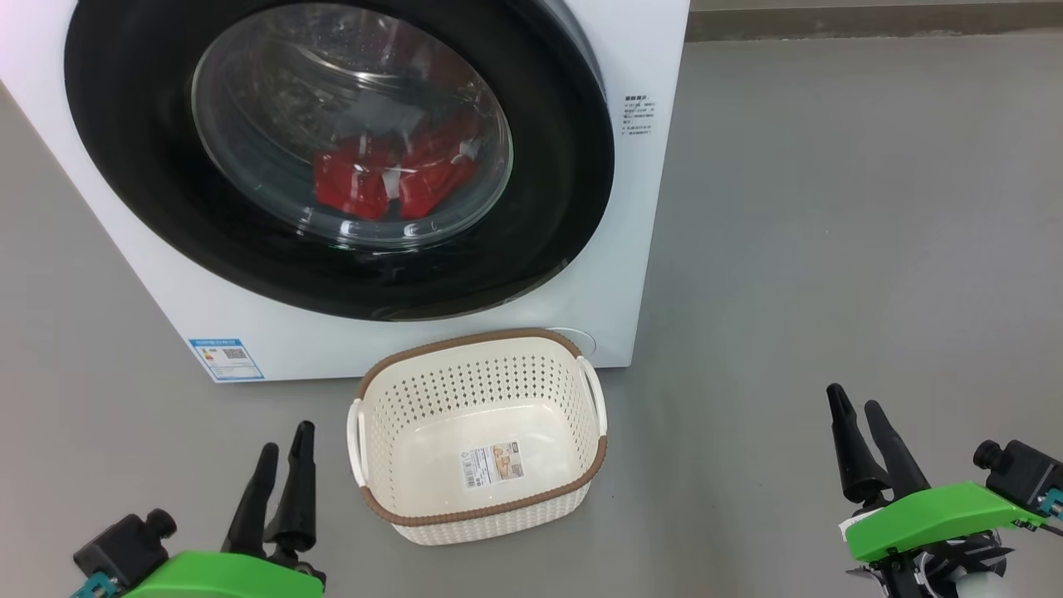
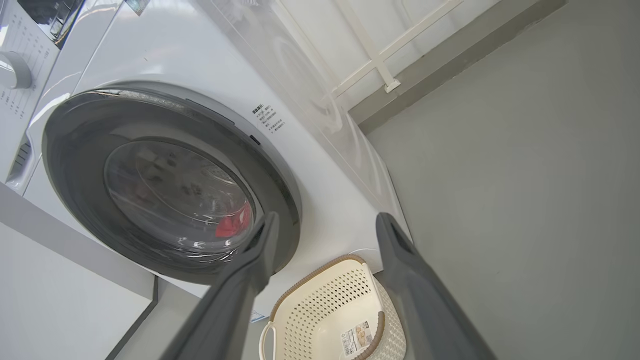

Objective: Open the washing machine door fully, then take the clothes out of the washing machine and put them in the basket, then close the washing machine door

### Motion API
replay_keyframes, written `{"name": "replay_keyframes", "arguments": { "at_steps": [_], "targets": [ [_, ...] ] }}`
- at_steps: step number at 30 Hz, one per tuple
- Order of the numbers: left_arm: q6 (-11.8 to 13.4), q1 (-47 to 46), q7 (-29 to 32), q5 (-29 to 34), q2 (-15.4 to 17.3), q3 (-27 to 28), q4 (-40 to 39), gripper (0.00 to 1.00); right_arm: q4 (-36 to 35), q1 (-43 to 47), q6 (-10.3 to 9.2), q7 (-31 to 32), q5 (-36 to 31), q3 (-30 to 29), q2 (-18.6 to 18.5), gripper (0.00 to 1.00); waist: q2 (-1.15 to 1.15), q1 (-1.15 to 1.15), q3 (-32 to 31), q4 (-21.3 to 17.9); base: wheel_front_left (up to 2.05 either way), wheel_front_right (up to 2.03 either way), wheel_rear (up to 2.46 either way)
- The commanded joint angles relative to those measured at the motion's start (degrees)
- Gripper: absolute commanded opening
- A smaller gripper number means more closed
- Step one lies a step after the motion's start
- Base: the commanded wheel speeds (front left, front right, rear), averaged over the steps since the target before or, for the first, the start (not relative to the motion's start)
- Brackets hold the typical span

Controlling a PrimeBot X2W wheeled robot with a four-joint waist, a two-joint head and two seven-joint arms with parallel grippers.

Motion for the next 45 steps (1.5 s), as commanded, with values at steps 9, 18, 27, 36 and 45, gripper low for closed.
{"name": "replay_keyframes", "arguments": {
  "at_steps": [9, 18, 27, 36, 45],
  "targets": [
    [0.67, -3.46, -2.48, 7.56, 1.14, 0.4, -1.82, 1.0, -3.03, -3.83, -0.03, -2.38, -7.52, 1.89, -1.41, 1.0, 0.0, 0.0, -0.25, -0.16, 0.0, 0.0, 0.0],
    [1.11, -4.27, -4.0, 13.06, 1.24, -0.23, -1.77, 1.0, -3.52, -4.45, -0.03, -3.89, -14.55, 1.66, -1.58, 1.0, 0.0, 0.0, -0.33, -0.31, 0.0, 0.0, 0.0],
    [1.39, -5.15, -5.53, 18.56, 1.33, -0.4, -2.63, 1.0, -4.29, -5.22, -0.03, -5.4, -20.86, 1.68, -1.54, 1.0, 0.0, 0.0, -0.18, -0.3, 0.0, 0.0, 0.0],
    [1.64, -5.89, -6.88, 23.84, 1.41, -0.62, -3.16, 1.0, -4.77, -5.88, -0.04, -6.75, -26.15, 2.19, -1.64, 1.0, 0.0, 0.0, 0.05, -0.26, 0.0, 0.0, 0.0],
    [1.75, -6.93, -8.41, 29.49, 1.51, -0.79, -3.44, 1.0, -5.29, -6.71, -0.04, -8.27, -31.93, 2.74, -1.84, 1.0, 0.0, 0.0, 0.26, -0.24, 0.0, 0.0, 0.0]
  ]
}}
